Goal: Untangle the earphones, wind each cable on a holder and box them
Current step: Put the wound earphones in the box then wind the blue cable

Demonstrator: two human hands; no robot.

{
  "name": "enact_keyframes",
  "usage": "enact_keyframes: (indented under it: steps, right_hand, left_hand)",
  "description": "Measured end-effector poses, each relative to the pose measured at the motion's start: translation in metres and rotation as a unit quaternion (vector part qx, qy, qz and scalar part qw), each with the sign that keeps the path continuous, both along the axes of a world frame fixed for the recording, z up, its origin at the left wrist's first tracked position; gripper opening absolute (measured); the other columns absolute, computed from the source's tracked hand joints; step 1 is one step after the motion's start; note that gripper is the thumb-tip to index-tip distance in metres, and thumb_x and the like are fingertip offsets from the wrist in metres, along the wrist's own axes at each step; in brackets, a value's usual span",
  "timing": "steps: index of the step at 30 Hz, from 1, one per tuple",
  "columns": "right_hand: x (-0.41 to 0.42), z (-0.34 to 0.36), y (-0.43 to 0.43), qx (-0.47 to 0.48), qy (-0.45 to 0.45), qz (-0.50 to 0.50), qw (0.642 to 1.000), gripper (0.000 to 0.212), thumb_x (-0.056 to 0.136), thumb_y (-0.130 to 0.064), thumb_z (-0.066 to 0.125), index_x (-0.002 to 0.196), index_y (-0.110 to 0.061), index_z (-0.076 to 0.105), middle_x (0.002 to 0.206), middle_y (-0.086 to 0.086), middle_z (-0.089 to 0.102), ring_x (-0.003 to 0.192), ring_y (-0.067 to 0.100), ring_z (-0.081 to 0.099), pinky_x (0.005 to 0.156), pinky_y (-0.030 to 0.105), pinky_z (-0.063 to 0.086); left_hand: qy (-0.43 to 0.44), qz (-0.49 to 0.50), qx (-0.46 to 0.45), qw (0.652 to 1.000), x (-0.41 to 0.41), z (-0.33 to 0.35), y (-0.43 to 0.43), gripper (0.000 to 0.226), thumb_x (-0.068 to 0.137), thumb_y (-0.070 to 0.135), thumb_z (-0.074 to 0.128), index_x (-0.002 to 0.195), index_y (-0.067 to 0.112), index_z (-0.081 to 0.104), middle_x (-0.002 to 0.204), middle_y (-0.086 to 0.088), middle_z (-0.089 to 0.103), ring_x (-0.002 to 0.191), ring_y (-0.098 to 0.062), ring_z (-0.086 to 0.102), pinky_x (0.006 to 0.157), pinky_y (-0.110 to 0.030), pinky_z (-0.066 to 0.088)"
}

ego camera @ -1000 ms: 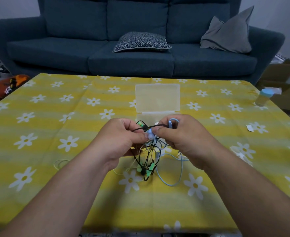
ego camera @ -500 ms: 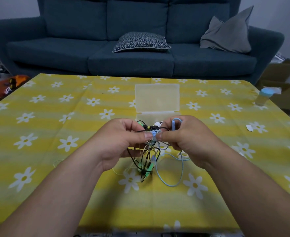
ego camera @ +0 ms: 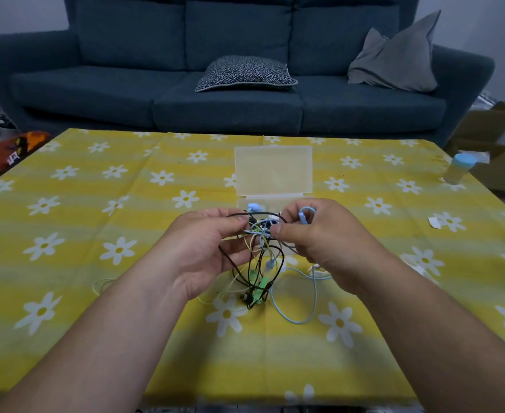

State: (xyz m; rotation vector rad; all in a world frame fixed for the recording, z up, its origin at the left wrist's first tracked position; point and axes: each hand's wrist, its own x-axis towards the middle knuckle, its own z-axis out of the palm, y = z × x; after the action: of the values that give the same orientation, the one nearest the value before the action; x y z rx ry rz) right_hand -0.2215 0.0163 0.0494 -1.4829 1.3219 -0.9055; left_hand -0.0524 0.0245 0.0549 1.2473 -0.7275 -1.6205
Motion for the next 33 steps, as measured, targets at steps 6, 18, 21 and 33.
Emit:
enact_keyframes:
  steps: [6, 18, 21, 33]
  right_hand:
    - [-0.001, -0.001, -0.002, 0.02, 0.014, -0.016, 1.0, 0.027, 0.093, -0.021, 0.065, 0.073, -0.004, 0.055, 0.053, -0.004, 0.038, 0.049, 0.013, 0.029, 0.05, 0.026, 0.023]
    - [-0.01, 0.008, 0.0, 0.013, 0.031, -0.005, 0.999, 0.028, 0.075, -0.006, 0.081, 0.097, -0.017, 0.069, 0.052, -0.01, 0.046, 0.043, 0.005, 0.041, 0.049, 0.018, 0.032]
    - [-0.014, 0.01, -0.001, 0.015, 0.043, 0.002, 0.999, 0.032, 0.07, 0.001, 0.082, 0.094, -0.015, 0.069, 0.047, -0.013, 0.042, 0.044, 0.009, 0.038, 0.052, 0.025, 0.032]
    - [0.001, 0.005, 0.003, -0.047, 0.111, -0.004, 0.993, 0.017, 0.073, -0.024, 0.087, 0.074, -0.017, 0.071, 0.041, -0.018, 0.047, 0.04, 0.002, 0.039, 0.044, 0.016, 0.03]
  left_hand:
    - [-0.02, -0.02, -0.026, 0.999, 0.004, 0.001, 0.0, 0.026, 0.092, -0.001, 0.056, 0.107, 0.017, 0.068, 0.078, -0.001, 0.073, 0.064, -0.022, 0.069, 0.057, -0.028, 0.058]
    - [-0.133, 0.02, -0.11, 0.985, 0.006, -0.007, -0.004, 0.009, 0.088, -0.004, 0.064, 0.09, 0.002, 0.07, 0.074, -0.012, 0.07, 0.063, -0.018, 0.067, 0.064, -0.028, 0.06]
    - [-0.137, 0.022, -0.123, 0.983, 0.008, -0.008, -0.004, 0.018, 0.079, -0.013, 0.068, 0.092, 0.0, 0.069, 0.075, -0.012, 0.07, 0.068, -0.019, 0.068, 0.066, -0.026, 0.06]
    - [-0.279, -0.005, -0.199, 0.939, -0.008, -0.011, 0.0, 0.026, 0.085, -0.008, 0.061, 0.096, 0.01, 0.076, 0.082, -0.006, 0.074, 0.071, -0.016, 0.071, 0.066, -0.022, 0.058]
